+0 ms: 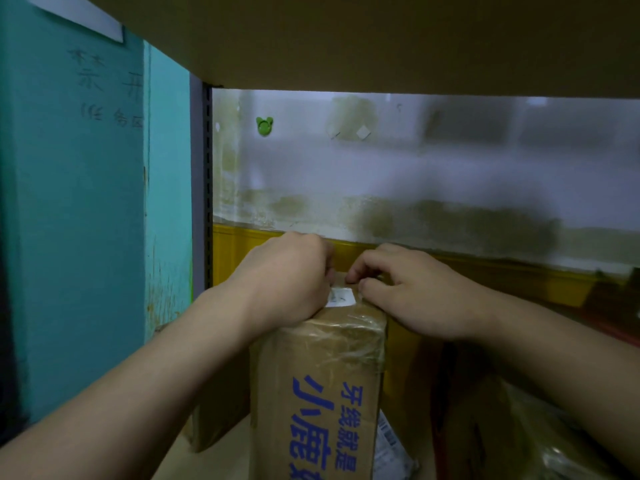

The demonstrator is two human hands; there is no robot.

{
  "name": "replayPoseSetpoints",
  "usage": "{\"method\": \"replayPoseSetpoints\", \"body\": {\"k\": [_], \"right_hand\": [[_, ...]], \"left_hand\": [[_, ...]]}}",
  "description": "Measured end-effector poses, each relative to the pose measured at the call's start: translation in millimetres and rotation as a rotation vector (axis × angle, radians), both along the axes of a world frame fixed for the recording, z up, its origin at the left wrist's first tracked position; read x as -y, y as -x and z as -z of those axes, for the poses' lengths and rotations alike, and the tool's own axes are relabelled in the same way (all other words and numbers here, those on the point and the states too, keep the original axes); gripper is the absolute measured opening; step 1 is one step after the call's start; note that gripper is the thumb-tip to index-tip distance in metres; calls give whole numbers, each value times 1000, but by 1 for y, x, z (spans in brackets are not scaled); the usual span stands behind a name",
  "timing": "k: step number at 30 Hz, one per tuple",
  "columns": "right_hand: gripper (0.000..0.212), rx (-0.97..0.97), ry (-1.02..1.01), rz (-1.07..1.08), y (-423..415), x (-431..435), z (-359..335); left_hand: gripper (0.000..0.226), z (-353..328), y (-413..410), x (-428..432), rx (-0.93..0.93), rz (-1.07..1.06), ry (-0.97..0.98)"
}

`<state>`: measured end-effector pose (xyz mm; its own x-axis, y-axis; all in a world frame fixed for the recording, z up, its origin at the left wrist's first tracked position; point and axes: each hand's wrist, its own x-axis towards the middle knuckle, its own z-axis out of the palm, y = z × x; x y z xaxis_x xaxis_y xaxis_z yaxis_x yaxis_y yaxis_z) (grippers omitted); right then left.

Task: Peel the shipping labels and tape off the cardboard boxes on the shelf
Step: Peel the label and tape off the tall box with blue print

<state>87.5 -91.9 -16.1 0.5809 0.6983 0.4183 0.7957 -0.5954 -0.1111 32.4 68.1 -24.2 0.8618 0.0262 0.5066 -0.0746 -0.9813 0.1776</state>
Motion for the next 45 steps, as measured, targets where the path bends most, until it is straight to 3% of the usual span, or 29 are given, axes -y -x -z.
{"method": "replayPoseSetpoints", "body": {"k": [10, 16, 19, 25, 28, 45], "right_hand": [[23, -12, -6, -13, 0, 1, 2], [23, 1, -2, -6, 1, -3, 2], [24, 2, -1, -7, 0, -4, 2], [24, 4, -8, -31, 2, -4, 3], [24, 16, -2, -29, 1, -6, 3], [23, -4, 16, 25, 2, 0, 2]], "left_hand": [[15, 2, 0, -2, -6, 62, -2], [27, 1, 2, -7, -6, 86, 105], [35, 1, 1, -8, -8, 85, 58], [11, -7, 5, -22, -99, 155, 88], [9, -13, 7, -26, -162, 174, 100], [13, -7, -9, -12, -71, 117, 81]]}}
